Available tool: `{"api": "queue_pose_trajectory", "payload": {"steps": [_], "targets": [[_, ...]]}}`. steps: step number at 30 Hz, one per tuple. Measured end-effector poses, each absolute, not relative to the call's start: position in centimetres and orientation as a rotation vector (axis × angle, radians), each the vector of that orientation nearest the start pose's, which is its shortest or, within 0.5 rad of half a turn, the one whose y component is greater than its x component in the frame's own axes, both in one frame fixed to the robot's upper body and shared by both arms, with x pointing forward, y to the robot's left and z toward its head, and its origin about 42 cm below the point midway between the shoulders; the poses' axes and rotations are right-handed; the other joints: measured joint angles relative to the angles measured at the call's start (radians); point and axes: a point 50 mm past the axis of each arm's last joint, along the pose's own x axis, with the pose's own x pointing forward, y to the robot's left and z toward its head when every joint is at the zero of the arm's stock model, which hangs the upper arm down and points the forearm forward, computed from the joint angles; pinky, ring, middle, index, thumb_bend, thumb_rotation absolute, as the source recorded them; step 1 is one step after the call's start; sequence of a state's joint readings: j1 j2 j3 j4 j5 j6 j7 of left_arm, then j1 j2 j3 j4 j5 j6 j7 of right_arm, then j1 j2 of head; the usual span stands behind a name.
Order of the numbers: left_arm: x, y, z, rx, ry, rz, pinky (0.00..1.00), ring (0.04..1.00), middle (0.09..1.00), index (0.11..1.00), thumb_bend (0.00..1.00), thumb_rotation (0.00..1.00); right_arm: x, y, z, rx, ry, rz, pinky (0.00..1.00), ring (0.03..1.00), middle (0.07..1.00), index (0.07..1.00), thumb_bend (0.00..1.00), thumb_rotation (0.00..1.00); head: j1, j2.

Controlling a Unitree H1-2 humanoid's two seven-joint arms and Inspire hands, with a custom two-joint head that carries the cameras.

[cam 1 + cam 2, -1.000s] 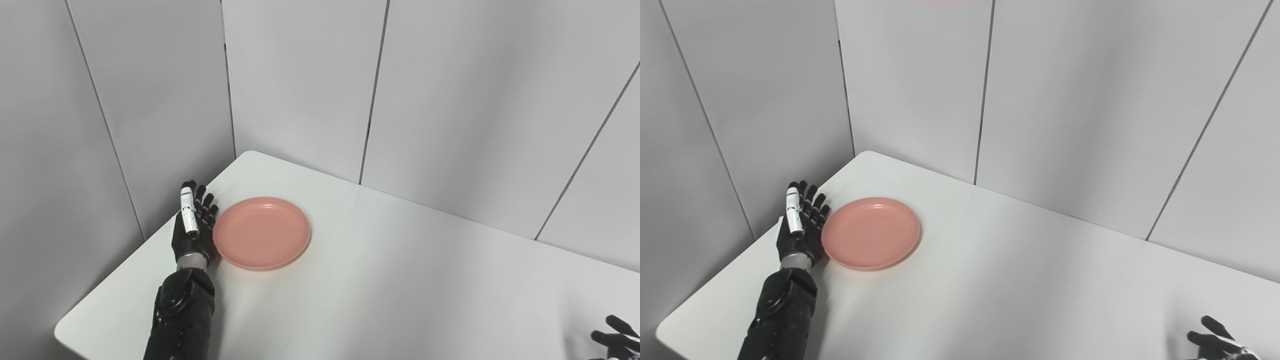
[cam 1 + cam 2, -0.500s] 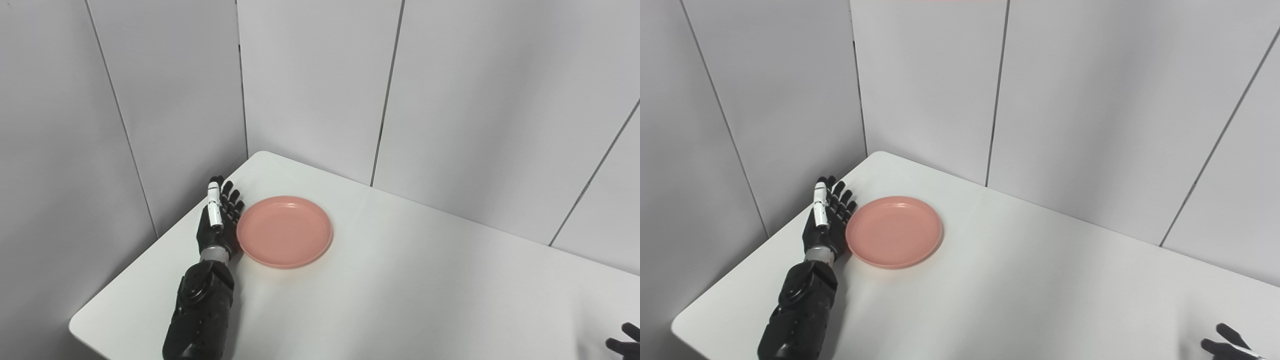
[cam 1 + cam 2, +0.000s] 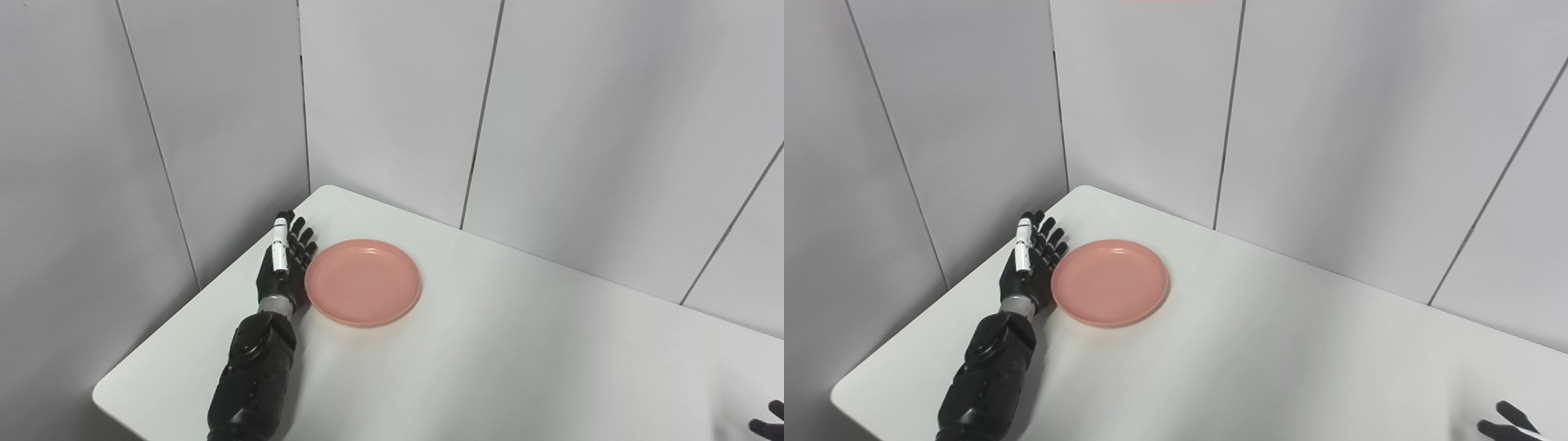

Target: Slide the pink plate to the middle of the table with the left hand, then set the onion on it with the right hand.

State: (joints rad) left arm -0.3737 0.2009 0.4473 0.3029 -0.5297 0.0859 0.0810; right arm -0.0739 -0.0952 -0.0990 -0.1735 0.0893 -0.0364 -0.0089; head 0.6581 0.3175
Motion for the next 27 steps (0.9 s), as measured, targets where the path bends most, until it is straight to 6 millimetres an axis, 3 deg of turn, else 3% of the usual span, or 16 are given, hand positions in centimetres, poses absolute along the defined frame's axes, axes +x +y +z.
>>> {"api": "queue_pose_trajectory", "payload": {"steps": [16, 27], "targets": [[41.9, 34.9, 15.8, -0.523, -0.023, 0.253, 0.98, 0.967, 0.975, 0.960, 0.39, 1.00, 29.7, -25.8, 17.0, -0.011, -0.289, -0.066, 0.41, 0.631, 0.739, 0.495, 0.48, 0.17, -0.048, 0.032], [43.5, 33.2, 16.0, -0.529, 0.004, 0.166, 0.95, 0.945, 0.955, 0.956, 0.40, 1.00, 29.5, -25.5, 17.3, 0.002, -0.298, -0.059, 0.42, 0.663, 0.753, 0.495, 0.48, 0.17, -0.107, 0.077]]}}
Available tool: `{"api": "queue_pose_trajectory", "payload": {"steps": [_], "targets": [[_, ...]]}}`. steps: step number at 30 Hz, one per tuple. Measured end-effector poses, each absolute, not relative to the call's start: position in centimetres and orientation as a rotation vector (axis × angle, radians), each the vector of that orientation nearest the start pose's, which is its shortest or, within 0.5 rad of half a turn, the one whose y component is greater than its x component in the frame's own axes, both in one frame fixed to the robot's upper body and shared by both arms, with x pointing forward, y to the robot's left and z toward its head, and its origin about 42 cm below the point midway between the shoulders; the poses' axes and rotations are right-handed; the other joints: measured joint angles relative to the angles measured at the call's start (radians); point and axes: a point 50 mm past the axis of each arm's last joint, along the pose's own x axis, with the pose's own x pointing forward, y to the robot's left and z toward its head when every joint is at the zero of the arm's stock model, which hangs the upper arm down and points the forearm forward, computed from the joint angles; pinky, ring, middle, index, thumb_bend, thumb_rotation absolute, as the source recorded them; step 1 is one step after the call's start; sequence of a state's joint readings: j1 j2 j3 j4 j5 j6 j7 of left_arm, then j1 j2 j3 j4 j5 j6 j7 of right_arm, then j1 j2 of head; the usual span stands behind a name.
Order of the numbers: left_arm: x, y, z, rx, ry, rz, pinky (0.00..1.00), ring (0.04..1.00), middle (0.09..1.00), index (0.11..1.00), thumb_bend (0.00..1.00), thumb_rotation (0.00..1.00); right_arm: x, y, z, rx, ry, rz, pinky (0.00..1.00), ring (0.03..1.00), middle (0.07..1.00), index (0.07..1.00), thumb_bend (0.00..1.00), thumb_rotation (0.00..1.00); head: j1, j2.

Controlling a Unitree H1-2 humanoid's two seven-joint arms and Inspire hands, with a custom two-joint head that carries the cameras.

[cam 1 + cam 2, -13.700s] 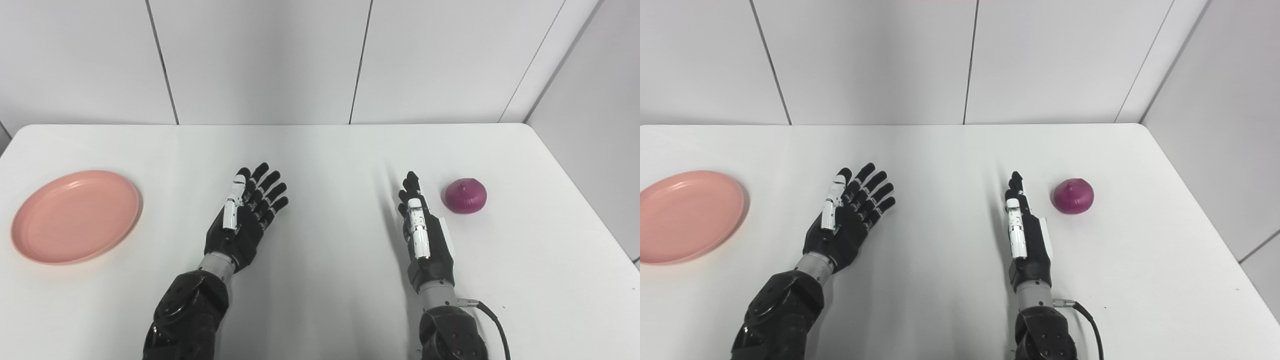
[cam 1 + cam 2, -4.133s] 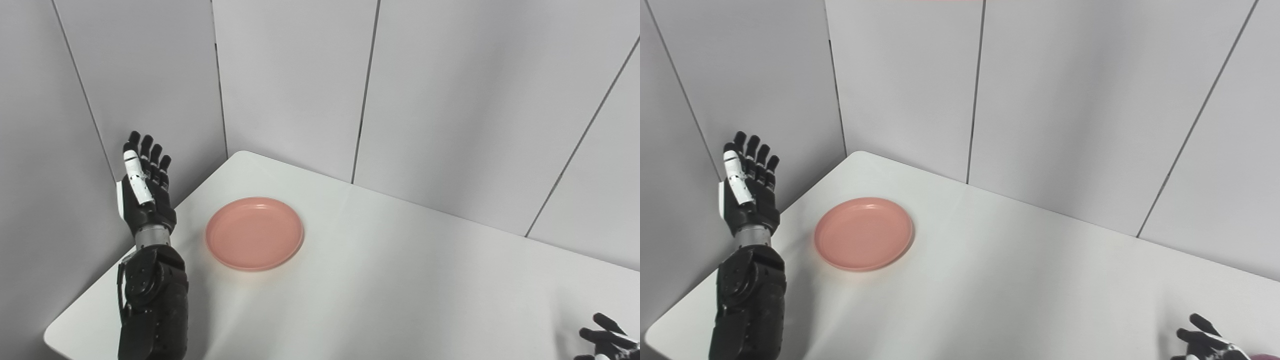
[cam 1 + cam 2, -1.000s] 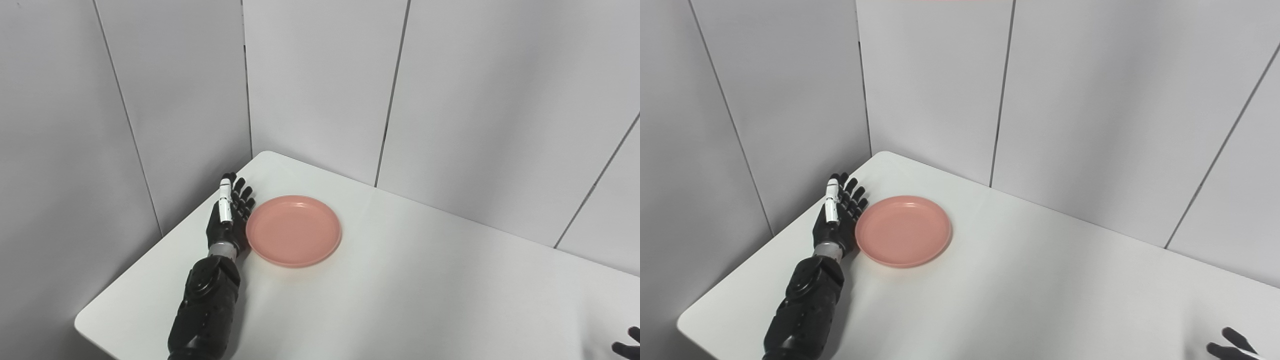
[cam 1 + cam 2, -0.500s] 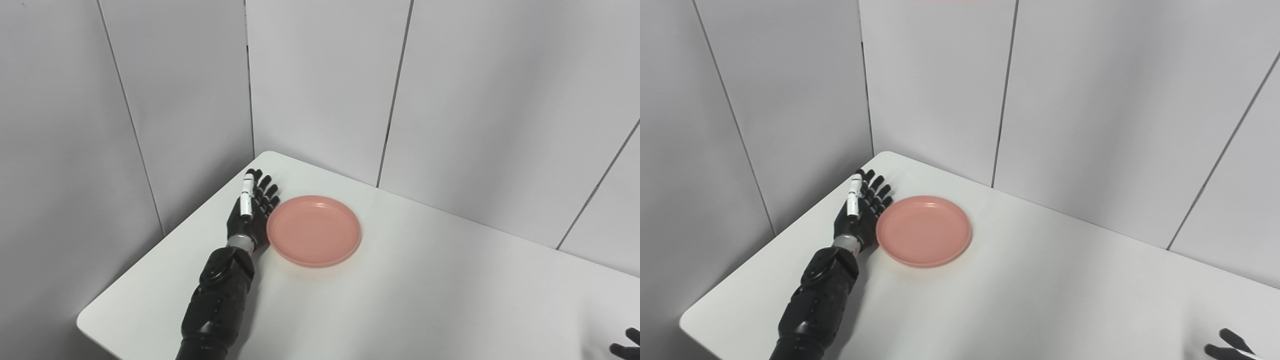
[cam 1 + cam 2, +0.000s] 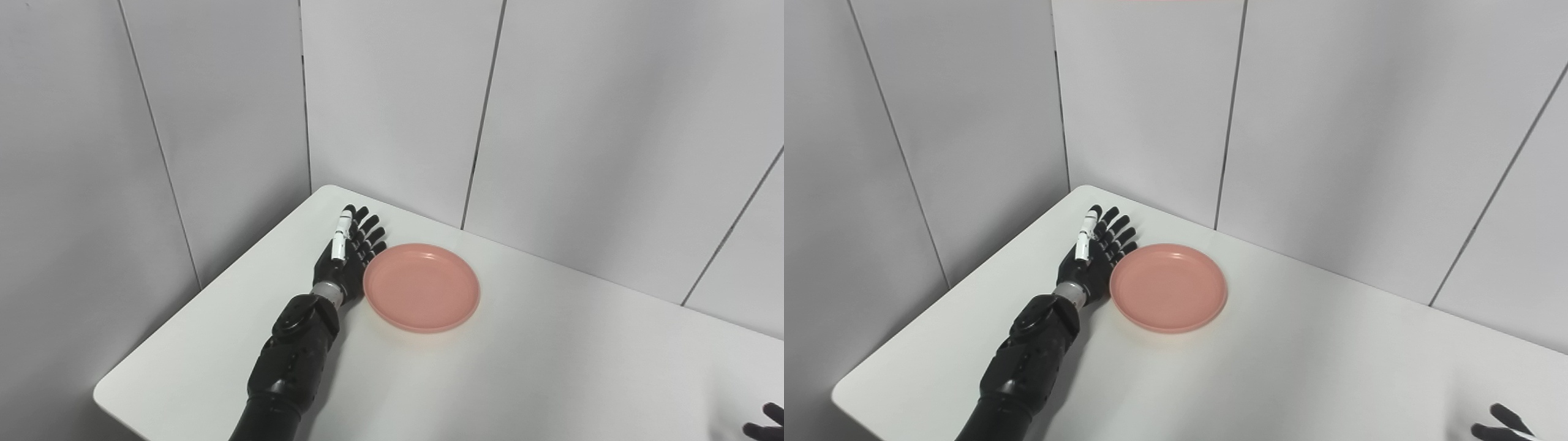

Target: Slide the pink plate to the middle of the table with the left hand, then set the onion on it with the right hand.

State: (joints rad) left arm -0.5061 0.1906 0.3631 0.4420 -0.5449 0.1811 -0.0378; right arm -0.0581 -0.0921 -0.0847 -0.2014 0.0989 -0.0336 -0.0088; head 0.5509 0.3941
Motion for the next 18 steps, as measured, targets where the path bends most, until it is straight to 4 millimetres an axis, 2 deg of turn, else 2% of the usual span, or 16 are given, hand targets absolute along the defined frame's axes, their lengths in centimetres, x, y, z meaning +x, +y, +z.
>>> {"api": "queue_pose_trajectory", "payload": {"steps": [5, 8, 13, 14, 15, 17, 18], "targets": [[43.8, 32.9, 16.1, -0.532, 0.023, 0.150, 0.93, 0.938, 0.952, 0.957, 0.40, 1.00, 29.5, -25.4, 17.4, 0.007, -0.302, -0.058, 0.46, 0.715, 0.777, 0.496, 0.48, 0.17, -0.015, 0.014], [44.0, 32.4, 16.2, -0.532, 0.032, 0.136, 0.91, 0.918, 0.940, 0.938, 0.40, 1.00, 29.5, -25.2, 17.4, 0.013, -0.302, -0.058, 0.56, 0.777, 0.820, 0.497, 0.48, 0.17, -0.044, 0.032], [44.2, 30.9, 16.2, -0.521, 0.046, 0.093, 0.91, 0.922, 0.947, 0.941, 0.41, 1.00, 29.2, -24.9, 17.6, 0.027, -0.312, -0.056, 0.68, 0.835, 0.862, 0.497, 0.48, 0.18, -0.068, 0.042], [44.3, 30.7, 16.1, -0.521, 0.050, 0.084, 0.92, 0.925, 0.949, 0.944, 0.41, 1.00, 29.2, -24.8, 17.7, 0.030, -0.313, -0.055, 0.74, 0.860, 0.880, 0.654, 0.45, 0.54, -0.071, 0.043], [44.3, 30.4, 16.2, -0.520, 0.057, 0.073, 0.92, 0.924, 0.947, 0.943, 0.40, 1.00, 29.2, -24.8, 17.7, 0.033, -0.312, -0.054, 0.79, 0.883, 0.897, 0.759, 0.43, 0.77, -0.078, 0.048], [44.5, 30.0, 16.3, -0.526, 0.068, 0.058, 0.90, 0.901, 0.920, 0.926, 0.41, 1.00, 29.2, -24.7, 17.8, 0.037, -0.312, -0.052, 0.87, 0.918, 0.926, 0.839, 0.44, 0.91, -0.103, 0.058], [44.6, 29.8, 16.3, -0.531, 0.072, 0.052, 0.90, 0.897, 0.915, 0.923, 0.41, 1.00, 29.2, -24.6, 17.8, 0.038, -0.310, -0.051, 0.88, 0.924, 0.931, 0.851, 0.44, 0.92, -0.103, 0.058]]}}
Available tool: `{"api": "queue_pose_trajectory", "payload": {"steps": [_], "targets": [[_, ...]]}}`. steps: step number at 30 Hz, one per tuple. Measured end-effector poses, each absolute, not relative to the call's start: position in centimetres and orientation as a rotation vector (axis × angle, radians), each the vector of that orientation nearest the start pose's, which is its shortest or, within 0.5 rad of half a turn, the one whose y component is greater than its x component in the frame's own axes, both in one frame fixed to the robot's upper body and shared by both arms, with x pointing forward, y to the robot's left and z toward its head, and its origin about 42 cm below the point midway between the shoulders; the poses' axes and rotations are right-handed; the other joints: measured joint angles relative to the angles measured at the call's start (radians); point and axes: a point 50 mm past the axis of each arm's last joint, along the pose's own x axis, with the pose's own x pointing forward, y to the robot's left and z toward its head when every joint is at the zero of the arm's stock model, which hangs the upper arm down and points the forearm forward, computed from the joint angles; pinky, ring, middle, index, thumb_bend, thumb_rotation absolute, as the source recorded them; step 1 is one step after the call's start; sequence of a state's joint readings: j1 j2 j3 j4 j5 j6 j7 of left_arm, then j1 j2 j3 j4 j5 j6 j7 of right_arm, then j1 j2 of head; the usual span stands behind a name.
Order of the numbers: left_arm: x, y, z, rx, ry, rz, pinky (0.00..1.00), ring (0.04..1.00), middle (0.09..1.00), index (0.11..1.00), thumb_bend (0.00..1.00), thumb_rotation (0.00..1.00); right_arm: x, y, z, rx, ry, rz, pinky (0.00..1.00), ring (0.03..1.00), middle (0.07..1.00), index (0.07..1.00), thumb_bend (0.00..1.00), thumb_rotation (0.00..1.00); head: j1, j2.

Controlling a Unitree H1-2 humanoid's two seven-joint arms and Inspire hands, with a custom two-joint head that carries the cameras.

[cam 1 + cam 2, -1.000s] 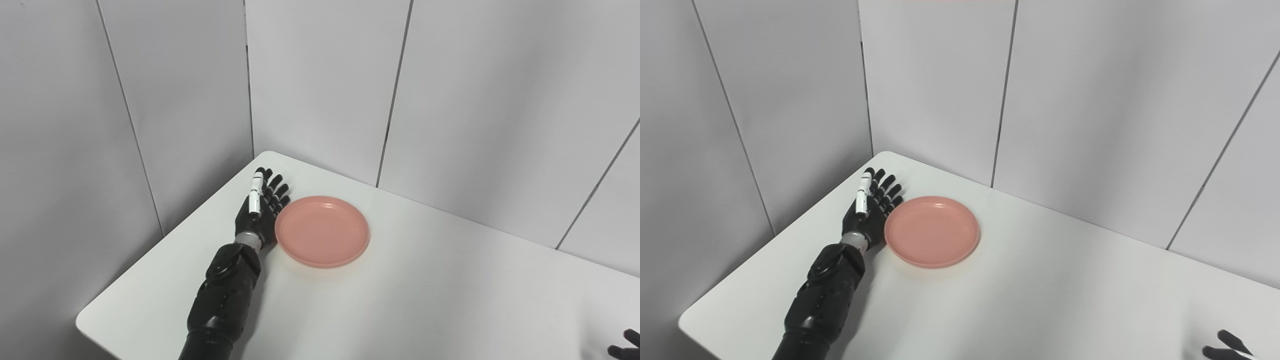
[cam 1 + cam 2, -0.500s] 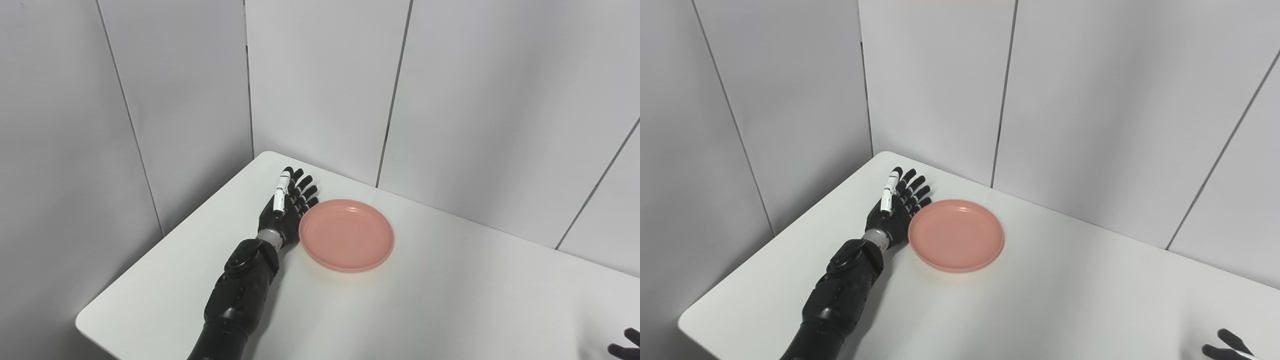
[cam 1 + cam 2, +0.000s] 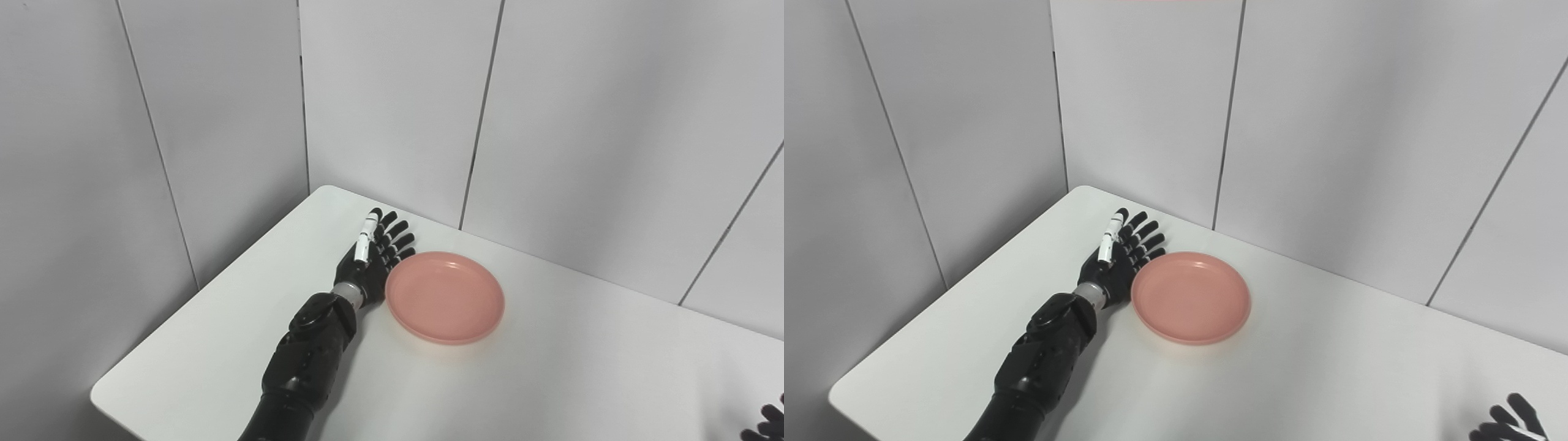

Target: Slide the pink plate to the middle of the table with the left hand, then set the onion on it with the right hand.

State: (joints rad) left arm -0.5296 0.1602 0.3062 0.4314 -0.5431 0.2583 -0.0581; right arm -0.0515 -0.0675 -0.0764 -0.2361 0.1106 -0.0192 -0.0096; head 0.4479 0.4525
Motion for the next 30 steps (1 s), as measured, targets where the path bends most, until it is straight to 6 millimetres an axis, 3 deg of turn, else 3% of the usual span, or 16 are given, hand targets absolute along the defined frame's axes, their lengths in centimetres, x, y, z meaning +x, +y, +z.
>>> {"api": "queue_pose_trajectory", "payload": {"steps": [3, 8, 11, 12, 14, 19, 30], "targets": [[44.6, 29.3, 16.4, -0.528, 0.079, 0.036, 0.91, 0.916, 0.942, 0.938, 0.43, 1.00, 29.1, -24.3, 18.0, 0.041, -0.299, -0.046, 0.98, 0.965, 0.965, 0.906, 0.46, 0.94, -0.032, 0.015], [44.6, 28.6, 16.7, -0.530, 0.093, 0.005, 0.92, 0.929, 0.953, 0.945, 0.42, 1.00, 28.8, -23.7, 18.8, 0.028, -0.307, -0.038, 1.00, 0.999, 0.999, 0.988, 0.54, 1.00, -0.077, 0.035], [44.6, 27.8, 16.7, -0.537, 0.107, -0.019, 0.94, 0.941, 0.961, 0.953, 0.42, 1.00, 28.7, -23.4, 19.2, 0.011, -0.292, -0.031, 1.00, 1.000, 1.000, 0.999, 0.47, 1.00, -0.090, 0.043], [44.6, 27.5, 16.8, -0.538, 0.110, -0.033, 0.93, 0.936, 0.957, 0.950, 0.42, 1.00, 28.6, -23.3, 19.4, 0.010, -0.294, -0.030, 1.00, 1.000, 1.000, 1.000, 0.39, 1.00, -0.100, 0.049], [44.5, 27.0, 16.9, -0.538, 0.114, -0.048, 0.93, 0.932, 0.954, 0.948, 0.42, 1.00, 28.5, -23.2, 19.8, 0.009, -0.298, -0.030, 1.00, 1.000, 1.000, 1.000, 0.32, 1.00, -0.115, 0.060], [44.4, 25.9, 17.2, -0.541, 0.136, -0.069, 0.91, 0.918, 0.938, 0.936, 0.41, 1.00, 28.1, -22.8, 20.2, 0.013, -0.273, -0.040, 1.00, 1.000, 1.000, 1.000, 0.20, 1.00, -0.152, 0.077], [44.1, 24.4, 17.6, -0.537, 0.177, -0.104, 0.92, 0.934, 0.952, 0.946, 0.42, 1.00, 27.8, -22.3, 20.4, 0.014, -0.277, -0.032, 1.00, 1.000, 1.000, 1.000, 0.23, 1.00, -0.267, 0.127]]}}
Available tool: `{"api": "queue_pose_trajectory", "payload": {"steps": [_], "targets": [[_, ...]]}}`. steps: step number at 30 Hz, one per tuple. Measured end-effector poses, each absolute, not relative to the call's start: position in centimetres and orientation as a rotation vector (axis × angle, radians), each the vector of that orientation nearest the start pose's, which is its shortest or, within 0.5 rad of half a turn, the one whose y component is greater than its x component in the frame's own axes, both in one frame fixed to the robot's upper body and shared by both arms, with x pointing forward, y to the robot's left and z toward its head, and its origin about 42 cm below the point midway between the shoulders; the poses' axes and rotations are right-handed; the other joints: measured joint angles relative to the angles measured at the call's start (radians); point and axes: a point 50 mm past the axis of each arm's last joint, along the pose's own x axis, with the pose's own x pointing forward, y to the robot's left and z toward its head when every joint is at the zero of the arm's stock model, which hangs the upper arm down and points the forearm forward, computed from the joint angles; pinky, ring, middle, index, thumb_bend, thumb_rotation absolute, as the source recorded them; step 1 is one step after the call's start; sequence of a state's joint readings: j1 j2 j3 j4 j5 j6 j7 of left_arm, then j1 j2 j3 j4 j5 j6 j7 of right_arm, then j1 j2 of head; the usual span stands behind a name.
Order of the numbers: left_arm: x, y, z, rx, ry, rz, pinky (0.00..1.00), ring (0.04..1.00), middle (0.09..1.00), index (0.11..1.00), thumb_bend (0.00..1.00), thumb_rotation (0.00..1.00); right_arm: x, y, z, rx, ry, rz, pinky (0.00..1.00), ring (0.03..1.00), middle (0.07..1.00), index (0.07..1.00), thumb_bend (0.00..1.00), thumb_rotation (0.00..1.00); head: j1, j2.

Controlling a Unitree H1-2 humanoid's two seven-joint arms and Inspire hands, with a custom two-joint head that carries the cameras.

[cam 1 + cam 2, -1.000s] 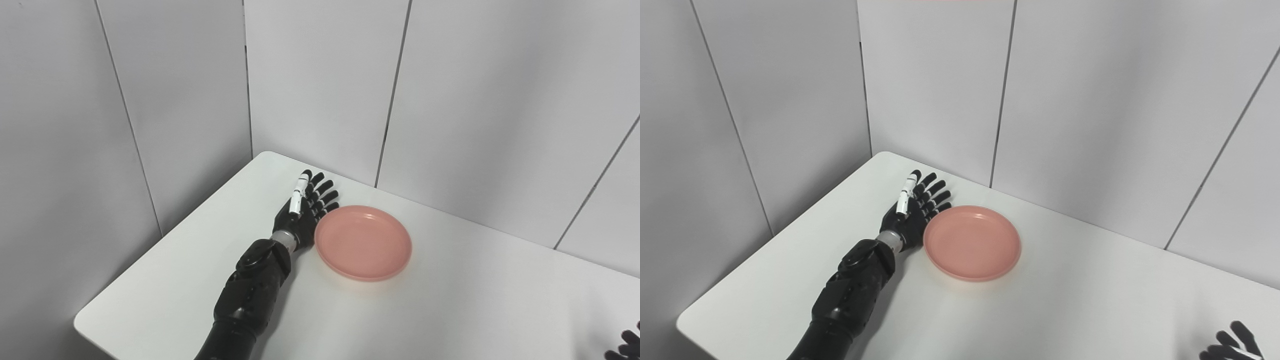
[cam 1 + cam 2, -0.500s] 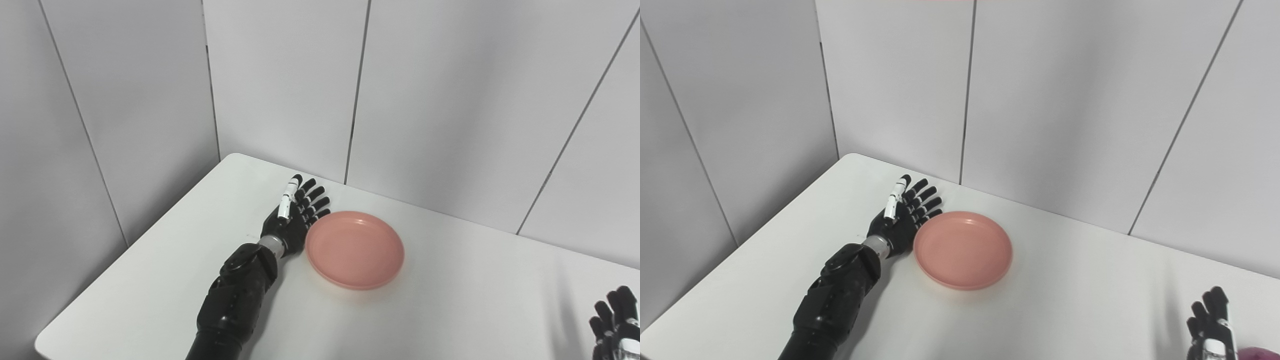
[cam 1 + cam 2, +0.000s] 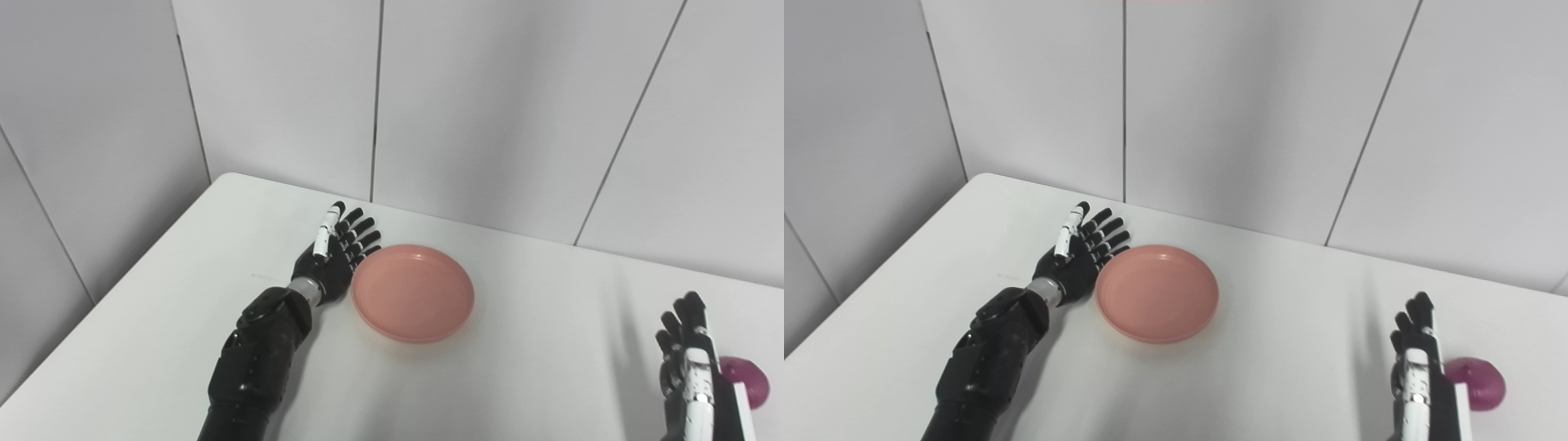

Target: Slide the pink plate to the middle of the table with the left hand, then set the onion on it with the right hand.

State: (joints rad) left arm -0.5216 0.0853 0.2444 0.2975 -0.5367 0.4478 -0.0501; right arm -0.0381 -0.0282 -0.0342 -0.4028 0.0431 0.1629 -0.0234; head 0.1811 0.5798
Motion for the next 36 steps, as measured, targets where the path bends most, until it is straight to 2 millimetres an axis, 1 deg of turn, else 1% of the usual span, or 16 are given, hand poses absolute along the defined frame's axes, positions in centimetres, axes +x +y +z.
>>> {"api": "queue_pose_trajectory", "payload": {"steps": [3, 4, 5, 9, 14, 16, 17, 18, 19, 21, 25, 26, 29, 31, 34, 36], "targets": [[44.1, 23.6, 17.6, -0.542, 0.183, -0.118, 0.94, 0.943, 0.960, 0.957, 0.42, 1.00, 27.9, -22.3, 20.4, 0.021, -0.277, -0.027, 1.00, 1.000, 1.000, 1.000, 0.25, 1.00, -0.032, 0.017], [44.1, 23.2, 17.6, -0.543, 0.185, -0.125, 0.94, 0.944, 0.961, 0.958, 0.42, 1.00, 27.9, -22.3, 20.4, 0.021, -0.277, -0.027, 1.00, 1.000, 1.000, 1.000, 0.25, 1.00, -0.032, 0.017], [44.1, 22.8, 17.6, -0.544, 0.188, -0.135, 0.93, 0.936, 0.953, 0.951, 0.42, 1.00, 27.9, -22.3, 20.4, 0.021, -0.277, -0.026, 1.00, 1.000, 1.000, 1.000, 0.28, 1.00, -0.046, 0.026], [44.0, 21.3, 17.7, -0.530, 0.202, -0.165, 0.94, 0.942, 0.958, 0.953, 0.42, 1.00, 27.9, -22.4, 20.5, 0.017, -0.277, -0.027, 1.00, 1.000, 1.000, 1.000, 0.31, 1.00, -0.063, 0.035], [43.0, 19.3, 17.7, -0.518, 0.205, -0.195, 0.94, 0.948, 0.962, 0.954, 0.42, 1.00, 27.9, -22.4, 20.4, 0.012, -0.263, -0.028, 1.00, 1.000, 1.000, 0.997, 0.35, 1.00, -0.113, 0.064], [42.8, 18.8, 17.5, -0.514, 0.211, -0.209, 0.93, 0.945, 0.958, 0.950, 0.42, 1.00, 27.9, -22.3, 20.5, 0.013, -0.262, -0.027, 1.00, 1.000, 1.000, 0.998, 0.35, 1.00, -0.114, 0.064], [42.7, 18.5, 17.6, -0.508, 0.212, -0.215, 0.92, 0.943, 0.957, 0.949, 0.42, 1.00, 27.9, -22.3, 20.6, 0.012, -0.261, -0.025, 1.00, 1.000, 1.000, 0.998, 0.35, 1.00, -0.136, 0.074], [42.6, 18.3, 17.6, -0.503, 0.213, -0.219, 0.93, 0.941, 0.953, 0.945, 0.42, 1.00, 27.9, -22.2, 20.6, 0.008, -0.262, -0.025, 1.00, 1.000, 0.999, 0.995, 0.36, 1.00, -0.137, 0.074], [42.5, 18.1, 17.6, -0.497, 0.212, -0.227, 0.92, 0.938, 0.948, 0.940, 0.42, 1.00, 27.9, -22.2, 20.6, 0.004, -0.263, -0.026, 1.00, 1.000, 0.998, 0.994, 0.36, 1.00, -0.161, 0.083], [42.2, 17.7, 17.7, -0.490, 0.210, -0.238, 0.91, 0.930, 0.942, 0.934, 0.42, 1.00, 28.0, -22.1, 20.7, 0.000, -0.264, -0.026, 1.00, 1.000, 0.995, 0.991, 0.36, 1.00, -0.193, 0.098], [41.6, 16.9, 17.9, -0.477, 0.205, -0.243, 0.90, 0.929, 0.943, 0.938, 0.43, 1.00, 28.1, -21.8, 20.9, 0.008, -0.264, -0.026, 1.00, 1.000, 1.000, 0.990, 0.35, 1.00, -0.210, 0.106], [41.5, 16.7, 17.9, -0.474, 0.204, -0.250, 0.90, 0.929, 0.943, 0.938, 0.43, 1.00, 28.0, -21.7, 21.0, 0.009, -0.261, -0.027, 1.00, 1.000, 1.000, 0.990, 0.34, 1.00, -0.225, 0.110], [40.9, 16.0, 17.6, -0.478, 0.210, -0.250, 0.91, 0.933, 0.943, 0.936, 0.44, 1.00, 28.1, -21.4, 21.2, 0.014, -0.258, -0.024, 1.00, 1.000, 0.998, 0.988, 0.32, 1.00, -0.258, 0.124], [40.5, 15.5, 17.6, -0.483, 0.212, -0.246, 0.92, 0.938, 0.947, 0.938, 0.43, 1.00, 28.2, -21.2, 21.3, 0.018, -0.258, -0.027, 1.00, 0.997, 0.997, 0.988, 0.32, 1.00, -0.261, 0.126], [40.1, 14.7, 17.7, -0.485, 0.213, -0.253, 0.93, 0.949, 0.956, 0.945, 0.43, 1.00, 28.3, -21.0, 21.4, 0.020, -0.262, -0.028, 1.00, 0.995, 0.998, 0.989, 0.33, 1.00, -0.288, 0.135], [39.7, 14.2, 17.8, -0.498, 0.209, -0.264, 0.93, 0.953, 0.960, 0.949, 0.44, 1.00, 28.3, -21.0, 21.4, 0.019, -0.260, -0.029, 1.00, 0.992, 0.997, 0.989, 0.31, 1.00, -0.310, 0.143]]}}
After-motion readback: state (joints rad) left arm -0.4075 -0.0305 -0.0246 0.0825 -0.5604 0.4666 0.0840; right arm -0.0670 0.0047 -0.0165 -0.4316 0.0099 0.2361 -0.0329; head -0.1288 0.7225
